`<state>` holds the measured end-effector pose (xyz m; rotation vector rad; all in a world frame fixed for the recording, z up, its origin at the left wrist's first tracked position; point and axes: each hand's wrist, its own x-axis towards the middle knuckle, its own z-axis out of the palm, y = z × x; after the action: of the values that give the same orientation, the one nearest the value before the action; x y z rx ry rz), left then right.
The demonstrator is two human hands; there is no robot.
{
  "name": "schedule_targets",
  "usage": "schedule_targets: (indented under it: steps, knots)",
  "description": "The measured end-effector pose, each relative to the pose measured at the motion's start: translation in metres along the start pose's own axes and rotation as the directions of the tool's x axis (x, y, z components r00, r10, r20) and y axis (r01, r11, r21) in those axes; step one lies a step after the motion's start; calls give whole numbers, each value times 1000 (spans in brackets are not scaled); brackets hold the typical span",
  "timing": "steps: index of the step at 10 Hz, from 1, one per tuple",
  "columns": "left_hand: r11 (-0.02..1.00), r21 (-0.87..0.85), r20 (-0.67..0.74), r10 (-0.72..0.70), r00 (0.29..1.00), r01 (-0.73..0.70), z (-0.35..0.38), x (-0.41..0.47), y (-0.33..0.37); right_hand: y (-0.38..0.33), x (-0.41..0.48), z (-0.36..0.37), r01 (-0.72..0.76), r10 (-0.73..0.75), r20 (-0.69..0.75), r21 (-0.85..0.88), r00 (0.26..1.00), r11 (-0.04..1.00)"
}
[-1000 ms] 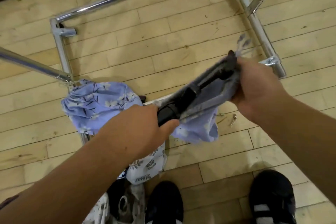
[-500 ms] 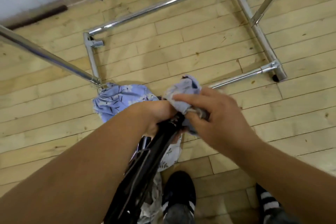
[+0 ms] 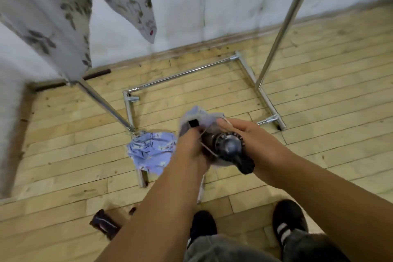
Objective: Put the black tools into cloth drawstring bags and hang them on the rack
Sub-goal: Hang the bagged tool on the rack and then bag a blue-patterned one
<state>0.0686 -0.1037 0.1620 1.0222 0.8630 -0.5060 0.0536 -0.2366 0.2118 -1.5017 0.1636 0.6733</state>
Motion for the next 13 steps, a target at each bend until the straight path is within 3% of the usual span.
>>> schedule_targets:
  steps: [1, 2, 3, 4, 5, 6, 7, 8, 9, 10, 11, 12, 13]
  knots:
    - [973, 181, -100, 165, 981, -145, 9, 9, -11, -12, -28, -10, -20, 11, 56, 167, 998, 986]
    - [903, 396, -101, 225, 969, -168, 6, -2, -12, -11, -55, -16, -34, 42, -31, 242, 999, 970]
    - [894, 400, -206, 305, 930, -204, 2, -60, -2, -13, -67, -21, -81, 154, -140, 430, 978, 899]
    - [768, 582, -183, 442, 878, -266, -3, -71, 2, -13, -70, -25, -106, 209, -129, 551, 969, 828]
    - [759, 578, -168, 469, 867, -299, -16, -56, 5, -17, -72, -36, -73, 186, -151, 553, 971, 830]
    - [664, 680, -210, 584, 784, -312, -24, -56, -2, -17, -74, -41, -77, 181, -159, 507, 971, 858]
    - [600, 764, 46, 315, 948, -237, -18, -68, -18, -15, -73, -35, -96, 170, -131, 441, 977, 892]
    - [646, 698, 28, 406, 914, -308, -16, -59, -12, -18, -75, -45, -62, 76, -252, 61, 965, 996]
    - [891, 384, -21, 272, 962, -244, -21, -65, -4, -22, -77, -60, -45, 33, -400, -21, 916, 999]
    - [917, 382, -82, 160, 984, -117, -36, -75, -3, -17, -77, -76, -78, 102, -432, 73, 896, 994]
    - [924, 353, -41, 170, 985, -145, -37, -83, -1, -9, -73, -77, -121, 161, -406, 122, 900, 985]
    - [880, 394, -170, 352, 921, -264, -47, -93, 1, -7, -72, -75, -102, 130, -409, 90, 903, 991]
    - [449, 860, -124, 643, 756, -242, -58, -94, -1, -4, -73, -72, -92, 40, -449, -93, 892, 991]
